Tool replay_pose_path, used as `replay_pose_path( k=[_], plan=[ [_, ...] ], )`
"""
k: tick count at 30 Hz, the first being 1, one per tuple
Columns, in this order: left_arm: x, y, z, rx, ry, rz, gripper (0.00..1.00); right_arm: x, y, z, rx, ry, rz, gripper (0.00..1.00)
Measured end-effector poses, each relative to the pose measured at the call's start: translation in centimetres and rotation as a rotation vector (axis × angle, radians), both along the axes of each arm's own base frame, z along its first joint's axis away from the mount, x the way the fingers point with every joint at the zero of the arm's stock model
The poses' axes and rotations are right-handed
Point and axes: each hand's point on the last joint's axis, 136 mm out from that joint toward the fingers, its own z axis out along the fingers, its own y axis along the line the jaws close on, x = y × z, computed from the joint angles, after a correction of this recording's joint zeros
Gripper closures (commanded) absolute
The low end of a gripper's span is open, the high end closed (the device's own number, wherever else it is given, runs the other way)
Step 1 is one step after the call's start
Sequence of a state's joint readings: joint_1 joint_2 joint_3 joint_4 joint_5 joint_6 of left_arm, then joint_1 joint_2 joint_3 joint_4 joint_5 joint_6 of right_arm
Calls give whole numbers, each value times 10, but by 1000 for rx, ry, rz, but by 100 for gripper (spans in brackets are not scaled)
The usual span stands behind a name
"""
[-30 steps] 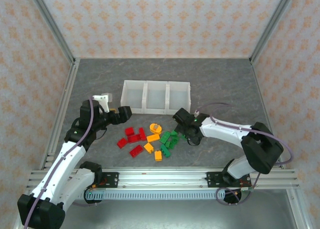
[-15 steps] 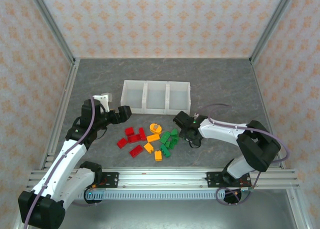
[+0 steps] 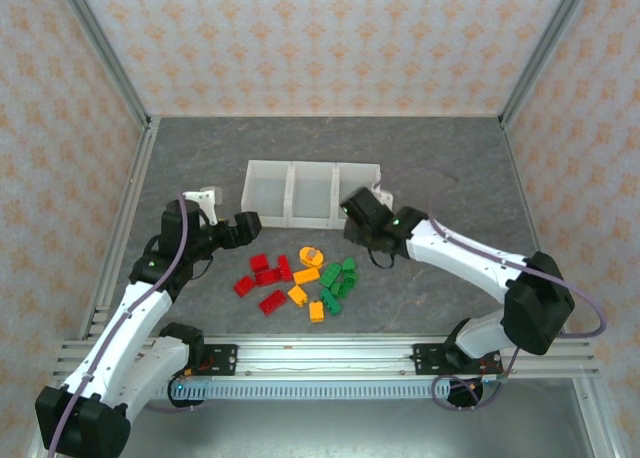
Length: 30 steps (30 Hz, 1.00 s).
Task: Sort the legos into containers by color
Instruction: Pick up the lego from the bottom-center of the table, then place the lego in the container.
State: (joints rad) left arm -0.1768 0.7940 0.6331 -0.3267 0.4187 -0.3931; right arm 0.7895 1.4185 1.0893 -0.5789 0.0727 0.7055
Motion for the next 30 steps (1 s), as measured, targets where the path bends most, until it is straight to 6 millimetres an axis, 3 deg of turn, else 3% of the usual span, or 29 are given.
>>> replay_pose_path(
  k=[2,4,7,9,13,16,19,25,30],
  plan=[
    [0,-1,1,-3,-1,-5,1,21,9,36,20,-87,32,66],
    [-1,-2,1,-8,0,-13,1,40,10,59,20,-146,47,66],
    [-2,-3,2,-11,-5,-16,1,72,4,71,-20,-194,55,66],
    [-2,-3,5,-12,-13,-17,1,90,-2,62,-62,-187,63,66],
    [-5,-2,11,-16,-39,-17,1,116,-10,24,-141,-117,93,66],
    [-7,-4,16,-19,-57,-21,1,122,-10,-6,-181,-58,125,63],
    [-9,-4,22,-21,-80,-24,1,123,-7,-23,-198,-23,153,55],
    [-12,2,33,-15,-125,7,1,123,-3,-27,-196,-9,181,31],
    [-11,5,35,-7,-138,25,1,121,-2,-24,-190,-3,184,23]
  ],
)
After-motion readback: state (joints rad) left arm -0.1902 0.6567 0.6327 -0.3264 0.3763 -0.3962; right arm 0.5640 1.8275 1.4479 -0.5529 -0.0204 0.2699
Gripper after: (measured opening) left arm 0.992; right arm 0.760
